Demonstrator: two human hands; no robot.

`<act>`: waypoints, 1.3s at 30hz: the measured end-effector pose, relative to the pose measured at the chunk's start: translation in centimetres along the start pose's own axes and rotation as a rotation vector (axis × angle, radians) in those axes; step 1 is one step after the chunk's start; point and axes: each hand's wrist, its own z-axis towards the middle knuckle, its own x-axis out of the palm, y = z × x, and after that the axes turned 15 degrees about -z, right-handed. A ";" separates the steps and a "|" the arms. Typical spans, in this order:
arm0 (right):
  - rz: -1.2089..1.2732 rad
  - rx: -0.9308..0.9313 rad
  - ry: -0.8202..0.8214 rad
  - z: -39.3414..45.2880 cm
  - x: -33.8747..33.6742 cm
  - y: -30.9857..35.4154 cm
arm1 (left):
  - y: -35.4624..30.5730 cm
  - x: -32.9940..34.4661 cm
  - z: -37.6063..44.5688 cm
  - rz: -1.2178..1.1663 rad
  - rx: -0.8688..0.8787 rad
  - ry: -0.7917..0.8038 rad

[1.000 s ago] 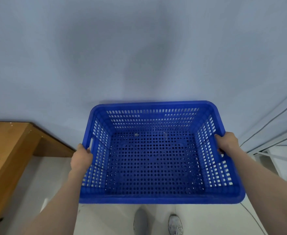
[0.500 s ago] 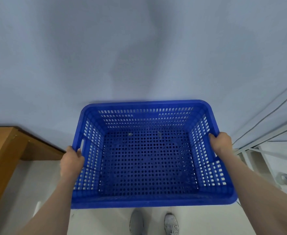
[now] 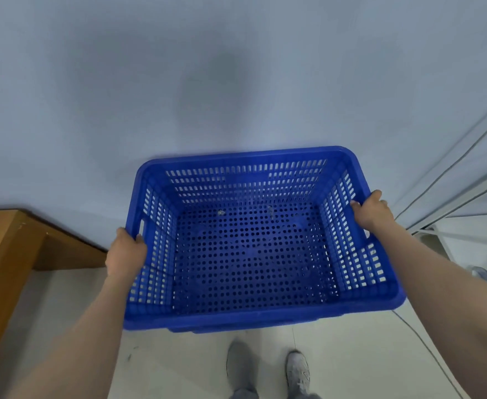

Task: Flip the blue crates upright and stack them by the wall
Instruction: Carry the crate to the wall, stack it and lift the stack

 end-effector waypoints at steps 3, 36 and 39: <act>-0.038 -0.041 -0.043 -1.4 0.4 -0.6 | 0.1 -0.9 -1.0 0.051 0.014 0.044; 1.003 0.362 0.489 -19.6 33.4 -5.2 | 15.0 23.9 -20.1 -0.868 -0.692 0.172; 1.137 0.412 0.497 -17.1 35.4 -3.2 | 16.4 26.8 -16.2 -1.033 -0.788 0.084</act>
